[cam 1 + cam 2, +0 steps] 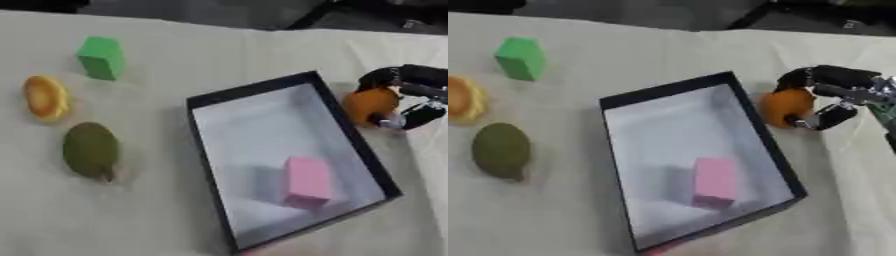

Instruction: Pick up objects on the table and place them in the box.

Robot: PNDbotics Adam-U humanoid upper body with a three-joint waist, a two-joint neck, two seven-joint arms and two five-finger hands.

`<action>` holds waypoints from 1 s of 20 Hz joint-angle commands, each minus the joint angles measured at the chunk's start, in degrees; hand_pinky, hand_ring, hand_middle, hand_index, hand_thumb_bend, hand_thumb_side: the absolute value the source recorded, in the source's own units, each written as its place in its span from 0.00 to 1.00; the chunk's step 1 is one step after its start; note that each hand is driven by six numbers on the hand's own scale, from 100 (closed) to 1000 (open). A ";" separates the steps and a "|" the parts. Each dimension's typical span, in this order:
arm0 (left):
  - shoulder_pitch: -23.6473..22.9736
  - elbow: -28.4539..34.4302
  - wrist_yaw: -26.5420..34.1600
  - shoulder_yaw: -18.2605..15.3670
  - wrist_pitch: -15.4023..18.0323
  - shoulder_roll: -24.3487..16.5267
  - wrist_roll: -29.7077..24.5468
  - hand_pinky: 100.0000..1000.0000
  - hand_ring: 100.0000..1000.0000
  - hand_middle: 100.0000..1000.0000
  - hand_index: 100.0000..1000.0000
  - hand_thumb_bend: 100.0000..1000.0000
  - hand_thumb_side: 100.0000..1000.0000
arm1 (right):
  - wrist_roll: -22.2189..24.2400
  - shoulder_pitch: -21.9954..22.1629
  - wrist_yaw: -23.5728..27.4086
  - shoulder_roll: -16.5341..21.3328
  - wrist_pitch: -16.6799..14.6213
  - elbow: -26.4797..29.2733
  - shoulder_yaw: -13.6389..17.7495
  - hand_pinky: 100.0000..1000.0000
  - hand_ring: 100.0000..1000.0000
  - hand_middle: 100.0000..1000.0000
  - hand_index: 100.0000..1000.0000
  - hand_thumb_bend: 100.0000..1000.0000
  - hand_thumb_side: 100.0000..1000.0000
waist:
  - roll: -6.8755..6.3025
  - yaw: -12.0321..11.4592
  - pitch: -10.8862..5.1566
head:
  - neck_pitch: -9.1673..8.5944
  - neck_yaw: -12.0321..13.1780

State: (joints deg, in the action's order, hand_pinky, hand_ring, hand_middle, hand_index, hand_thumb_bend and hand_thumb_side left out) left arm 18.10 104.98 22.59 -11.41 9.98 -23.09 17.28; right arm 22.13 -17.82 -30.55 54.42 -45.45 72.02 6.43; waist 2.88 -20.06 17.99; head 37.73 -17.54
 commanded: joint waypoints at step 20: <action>-0.70 0.92 -0.24 -0.10 0.30 -1.56 0.05 0.67 0.81 0.73 0.83 0.08 0.69 | 4.39 2.30 13.22 4.60 -5.31 10.47 -0.65 0.77 0.74 0.43 0.57 0.00 0.00 | -0.73 1.23 -3.51 | 1.82 0.34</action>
State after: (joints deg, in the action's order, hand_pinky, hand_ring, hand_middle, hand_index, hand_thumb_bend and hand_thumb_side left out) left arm 17.10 104.98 22.56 -11.10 10.08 -23.13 17.28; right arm 21.64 -15.17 -18.28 56.07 -45.94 81.04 5.19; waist 2.86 -18.88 16.57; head 39.31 -17.33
